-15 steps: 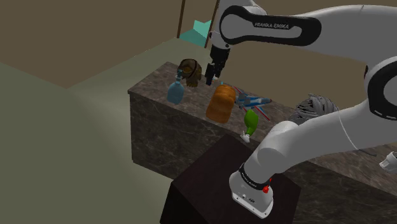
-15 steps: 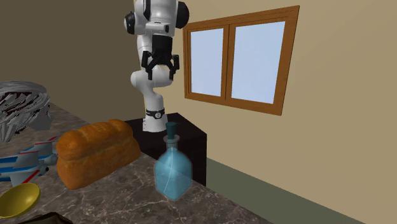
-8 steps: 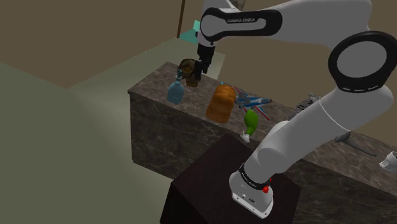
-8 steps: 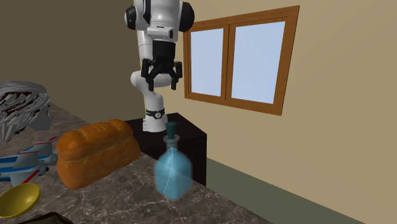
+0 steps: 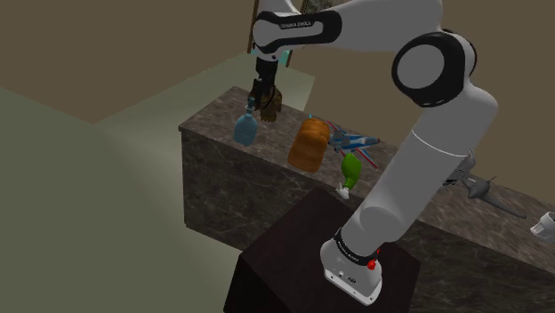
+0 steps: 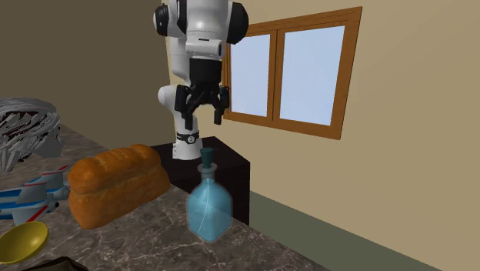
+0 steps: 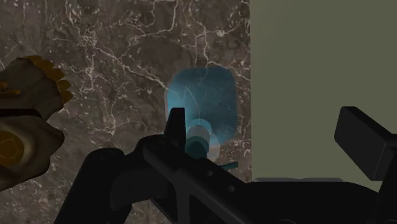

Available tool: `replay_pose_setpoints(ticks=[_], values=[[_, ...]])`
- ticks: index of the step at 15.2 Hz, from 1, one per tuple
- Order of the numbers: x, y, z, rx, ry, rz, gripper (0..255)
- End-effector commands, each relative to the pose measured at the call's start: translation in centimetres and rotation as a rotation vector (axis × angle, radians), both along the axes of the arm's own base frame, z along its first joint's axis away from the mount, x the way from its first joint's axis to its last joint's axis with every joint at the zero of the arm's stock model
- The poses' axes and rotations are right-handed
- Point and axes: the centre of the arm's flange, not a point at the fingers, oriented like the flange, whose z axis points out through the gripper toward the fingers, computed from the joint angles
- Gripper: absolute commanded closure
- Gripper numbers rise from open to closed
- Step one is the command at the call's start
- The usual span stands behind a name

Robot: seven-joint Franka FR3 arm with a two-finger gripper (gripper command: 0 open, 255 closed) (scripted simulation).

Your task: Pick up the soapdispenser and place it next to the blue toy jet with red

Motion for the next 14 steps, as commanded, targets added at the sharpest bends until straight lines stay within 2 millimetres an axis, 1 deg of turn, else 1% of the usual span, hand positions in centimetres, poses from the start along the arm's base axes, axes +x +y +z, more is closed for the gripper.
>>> replay_pose_setpoints(ticks=[1,4,5,12,14], values=[[2.4,-0.6,-0.9,0.003,0.002,0.022,0],[6.1,-0.9,-2.1,0.008,0.005,0.054,0],[7.0,-1.0,-2.4,0.009,0.005,0.061,0],[6.9,-1.3,-6.1,0.009,0.005,0.061,0],[6.9,-1.3,-6.4,0.009,0.005,0.061,0]])
